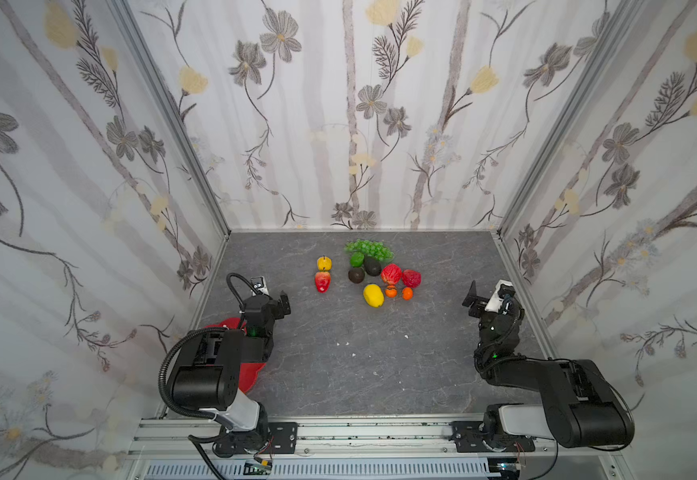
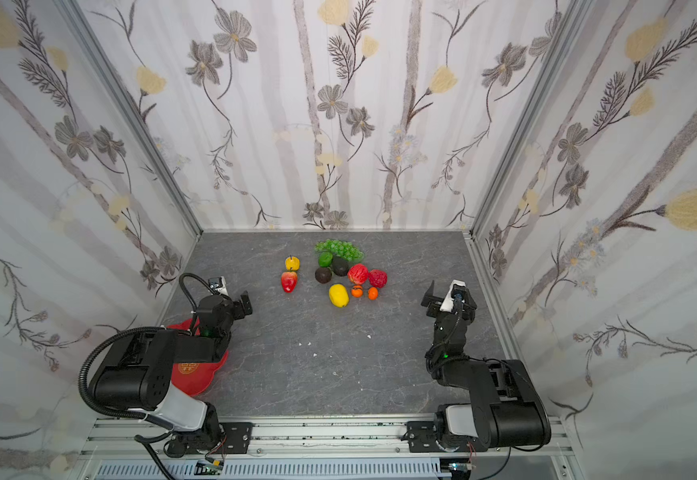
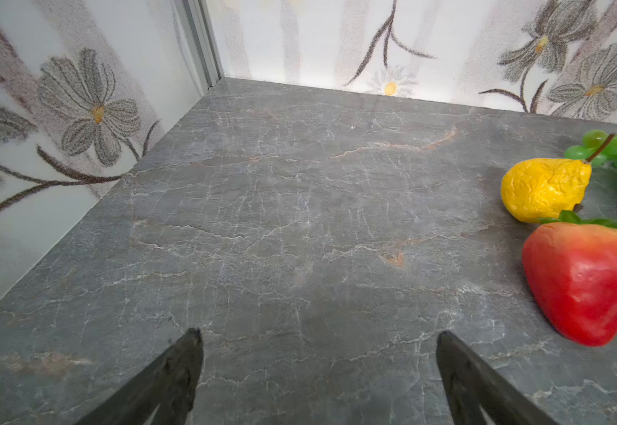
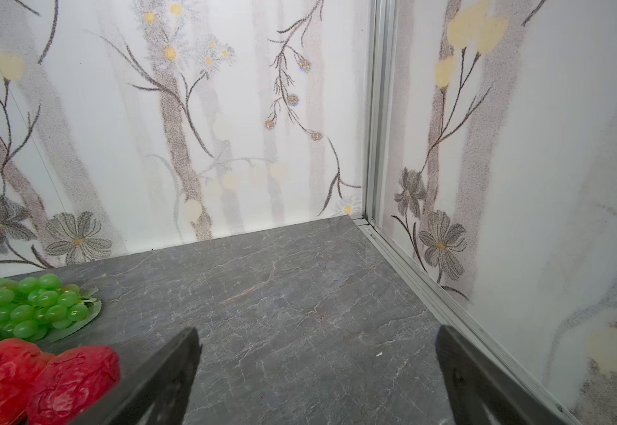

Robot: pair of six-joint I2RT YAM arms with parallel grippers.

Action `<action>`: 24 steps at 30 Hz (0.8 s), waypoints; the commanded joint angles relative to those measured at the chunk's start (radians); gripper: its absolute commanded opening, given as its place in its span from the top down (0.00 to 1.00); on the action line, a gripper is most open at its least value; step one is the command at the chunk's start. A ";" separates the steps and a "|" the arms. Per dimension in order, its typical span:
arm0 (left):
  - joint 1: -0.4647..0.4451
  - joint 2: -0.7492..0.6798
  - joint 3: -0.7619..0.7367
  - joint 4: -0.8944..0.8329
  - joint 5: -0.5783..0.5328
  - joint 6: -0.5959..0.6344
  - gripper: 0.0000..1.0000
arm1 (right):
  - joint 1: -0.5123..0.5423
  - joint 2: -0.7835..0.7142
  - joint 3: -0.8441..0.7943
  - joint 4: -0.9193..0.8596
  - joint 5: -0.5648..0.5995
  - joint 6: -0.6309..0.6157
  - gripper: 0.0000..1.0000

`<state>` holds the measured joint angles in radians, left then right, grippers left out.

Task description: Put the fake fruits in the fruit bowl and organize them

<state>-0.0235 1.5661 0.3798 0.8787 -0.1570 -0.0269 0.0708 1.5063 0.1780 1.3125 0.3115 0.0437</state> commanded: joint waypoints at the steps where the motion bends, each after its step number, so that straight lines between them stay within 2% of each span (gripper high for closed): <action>1: 0.000 0.001 0.001 0.044 -0.005 -0.004 0.00 | 0.001 0.002 0.004 0.036 -0.017 -0.007 0.00; 22: -0.001 -0.002 0.002 0.050 -0.002 0.000 0.00 | 0.001 -0.001 -0.001 0.042 -0.018 -0.008 0.00; 24: -0.010 -0.053 0.005 0.000 0.015 0.019 0.00 | 0.007 -0.007 -0.027 0.086 -0.061 -0.033 0.00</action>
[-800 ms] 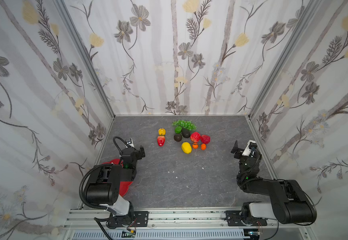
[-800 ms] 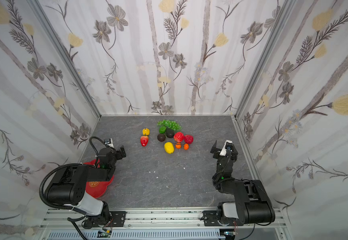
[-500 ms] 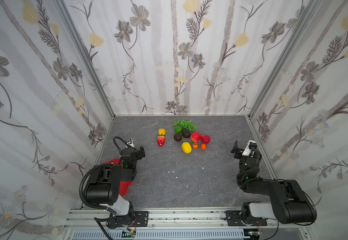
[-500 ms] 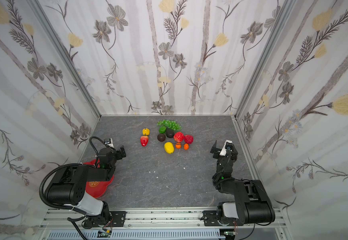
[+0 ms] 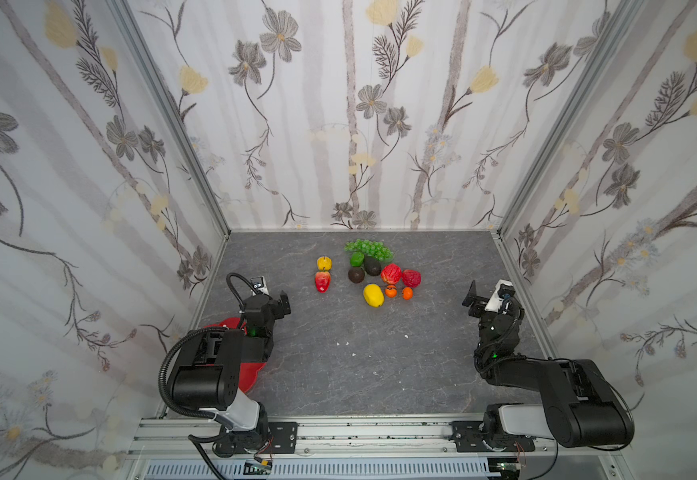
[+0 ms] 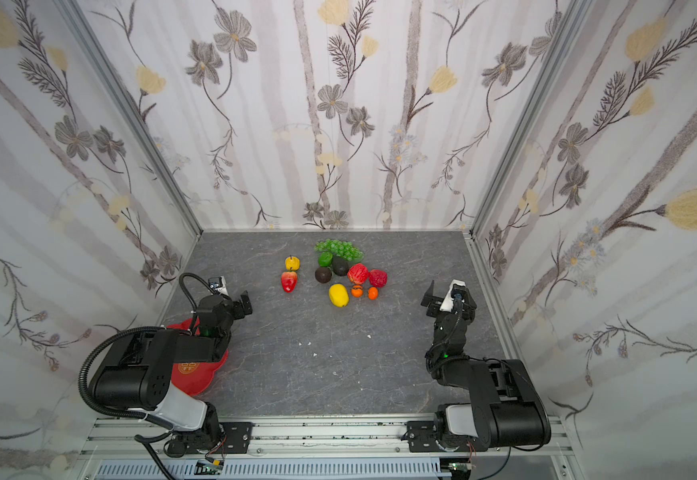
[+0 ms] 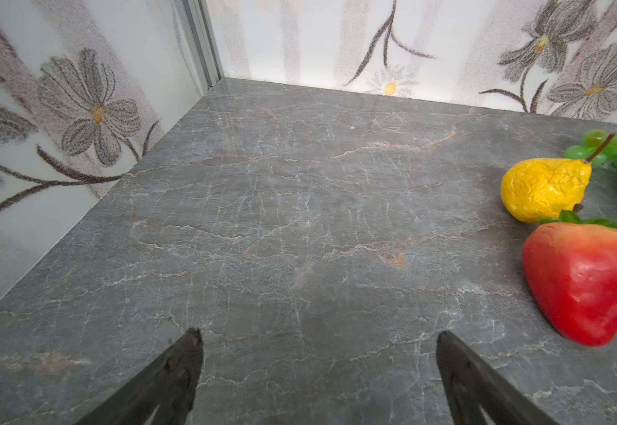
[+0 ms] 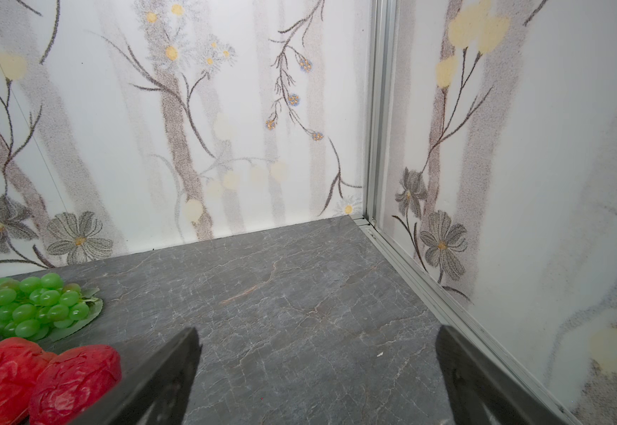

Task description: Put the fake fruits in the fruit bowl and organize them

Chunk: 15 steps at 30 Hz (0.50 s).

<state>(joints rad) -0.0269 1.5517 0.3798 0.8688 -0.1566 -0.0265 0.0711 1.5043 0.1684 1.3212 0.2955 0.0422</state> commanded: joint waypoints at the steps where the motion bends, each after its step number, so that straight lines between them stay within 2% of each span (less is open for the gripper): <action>1: -0.024 -0.080 0.005 -0.028 -0.006 0.031 0.00 | 0.014 -0.013 -0.033 0.105 -0.060 -0.045 0.00; 4: -0.072 -0.220 0.024 -0.188 -0.079 0.039 0.00 | 0.036 -0.067 -0.047 0.088 -0.045 -0.069 0.00; 7: -0.104 -0.374 0.055 -0.366 -0.133 -0.039 0.00 | 0.070 -0.140 -0.056 0.036 -0.005 -0.102 0.00; 9: -0.113 -0.455 0.092 -0.493 -0.172 -0.141 0.00 | 0.099 -0.204 -0.069 0.013 0.014 -0.121 0.00; 11: -0.113 -0.526 0.156 -0.674 -0.244 -0.317 0.00 | 0.131 -0.300 -0.060 -0.080 0.009 -0.142 0.00; 15: -0.109 -0.612 0.266 -1.031 -0.341 -0.619 0.00 | 0.142 -0.514 0.035 -0.430 -0.061 0.005 0.00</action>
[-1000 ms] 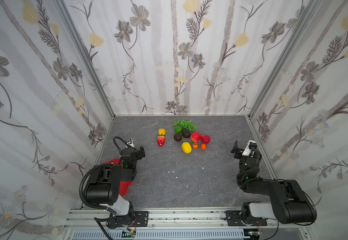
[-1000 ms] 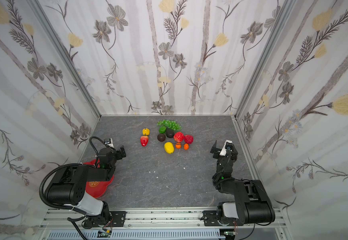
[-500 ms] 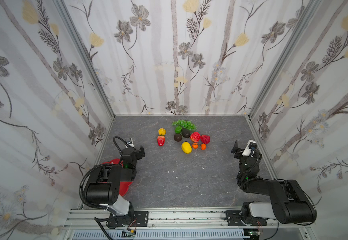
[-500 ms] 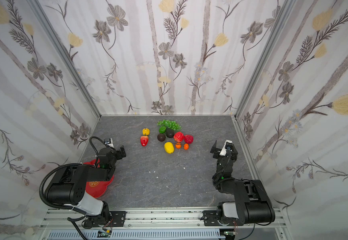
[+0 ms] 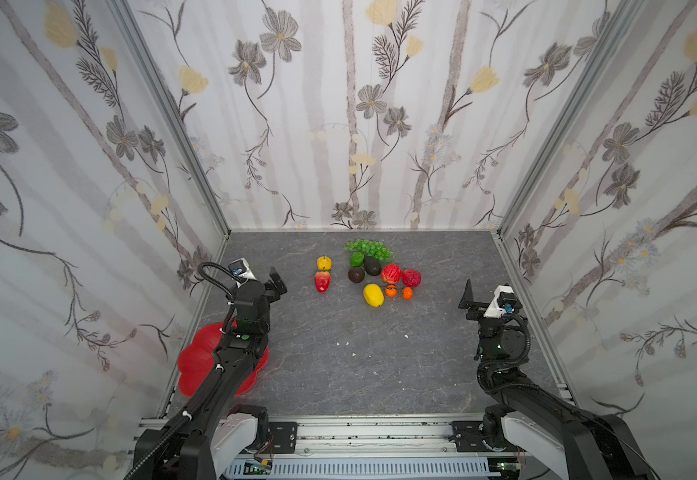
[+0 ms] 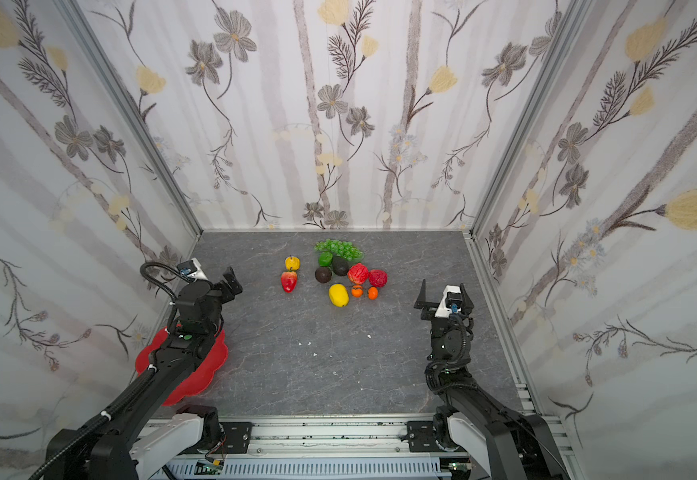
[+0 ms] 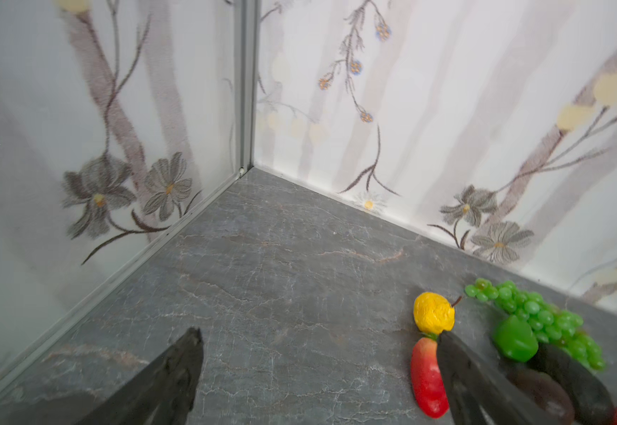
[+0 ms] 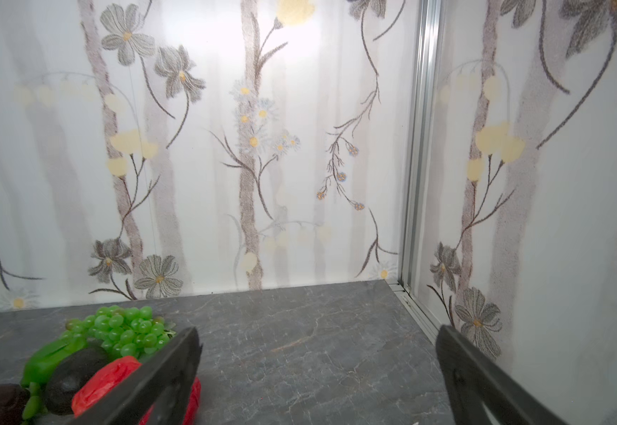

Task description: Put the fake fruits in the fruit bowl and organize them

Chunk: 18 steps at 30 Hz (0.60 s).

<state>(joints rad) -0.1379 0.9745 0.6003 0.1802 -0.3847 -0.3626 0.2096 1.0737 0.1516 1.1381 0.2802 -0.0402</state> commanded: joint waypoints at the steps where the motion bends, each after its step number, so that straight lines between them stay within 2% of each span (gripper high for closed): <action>1: 0.004 -0.057 0.060 -0.434 -0.120 -0.368 0.00 | 0.004 -0.132 0.080 -0.336 -0.055 0.150 0.00; 2: 0.007 -0.083 0.057 -0.497 -0.107 -0.425 0.00 | 0.004 -0.177 0.107 -0.418 -0.048 0.215 0.00; 5: 0.034 -0.191 -0.012 -0.485 0.045 -0.418 0.00 | 0.001 -0.286 0.181 -0.711 -0.018 0.428 0.00; 7: 0.039 -0.268 -0.059 -0.488 0.097 -0.428 0.00 | -0.005 -0.349 0.184 -0.828 -0.024 0.515 0.00; 12: 0.039 -0.361 -0.038 -0.722 0.059 -0.450 0.00 | -0.028 -0.482 0.144 -0.927 -0.124 0.544 0.00; 18: 0.039 -0.271 -0.005 -0.852 0.005 -0.442 0.00 | -0.029 -0.482 0.093 -0.916 -0.160 0.575 0.00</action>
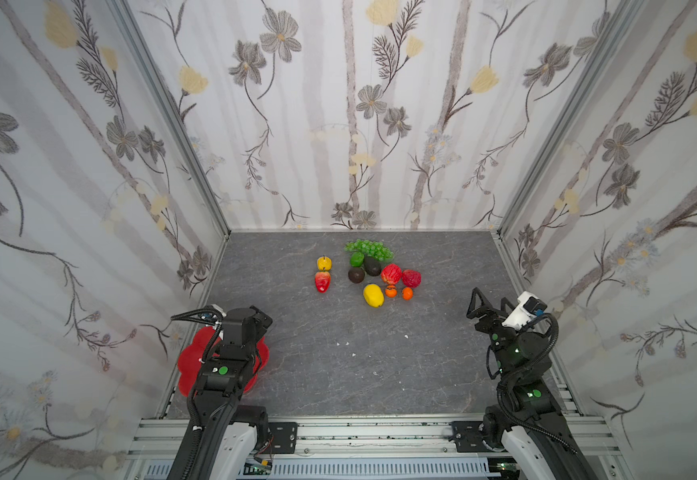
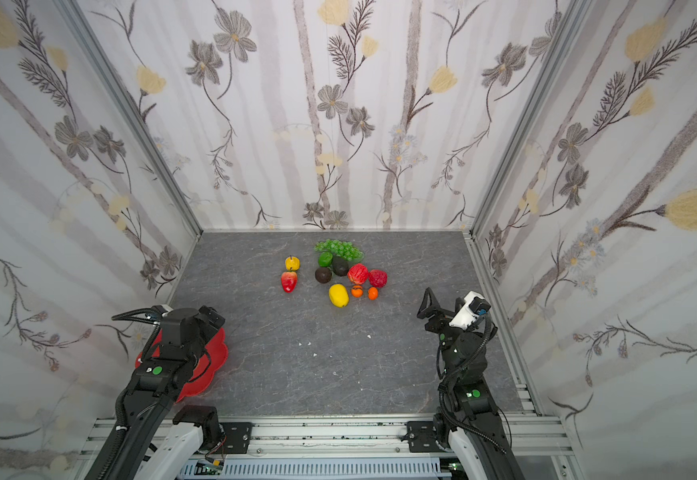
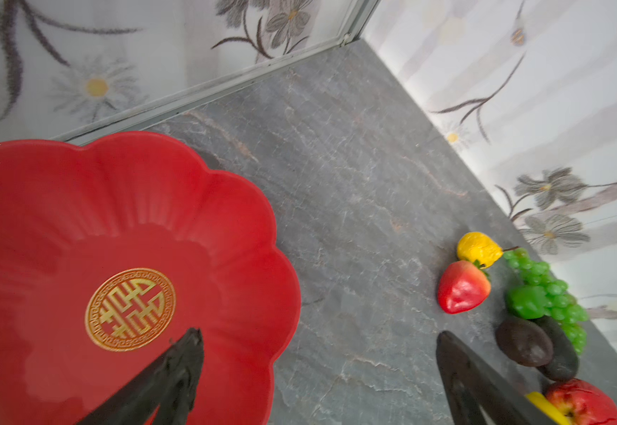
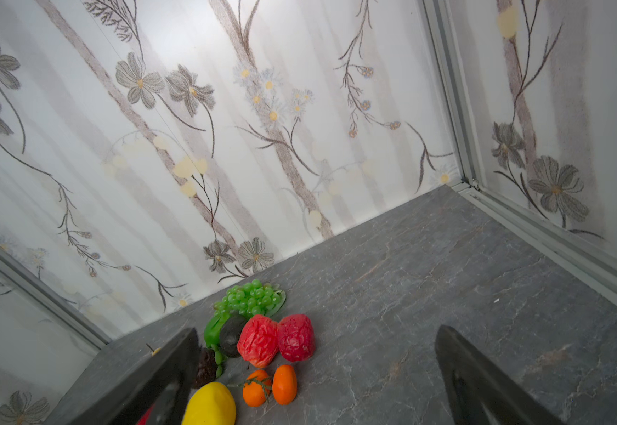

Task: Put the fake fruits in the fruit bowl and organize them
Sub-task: 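Grasp the red bowl rim with the left gripper and slide it toward the table center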

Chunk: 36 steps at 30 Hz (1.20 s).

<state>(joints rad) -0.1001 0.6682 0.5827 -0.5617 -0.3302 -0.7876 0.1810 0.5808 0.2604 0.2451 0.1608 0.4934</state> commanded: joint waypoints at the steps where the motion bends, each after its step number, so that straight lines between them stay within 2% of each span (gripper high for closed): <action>1: 0.002 0.059 0.012 -0.109 -0.055 -0.012 0.00 | 0.000 0.021 -0.020 -0.021 -0.041 0.037 0.00; 8: 0.002 0.267 0.041 -0.062 -0.008 0.028 0.00 | 0.000 0.086 -0.066 0.020 -0.031 0.019 0.00; 18: 0.001 0.520 0.105 -0.036 0.072 0.089 0.00 | 0.000 0.073 -0.170 0.143 -0.042 0.022 0.00; 28: -0.003 0.660 0.129 -0.001 0.178 0.113 0.00 | 0.000 0.071 -0.181 0.158 -0.031 0.024 0.00; 36: -0.076 0.705 0.141 0.001 0.254 0.108 0.00 | 0.000 0.073 -0.179 0.154 -0.027 0.024 0.00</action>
<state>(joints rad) -0.1555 1.3708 0.7158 -0.5705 -0.1196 -0.6762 0.1810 0.6498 0.0803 0.3653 0.1299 0.5079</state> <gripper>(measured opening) 0.997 0.996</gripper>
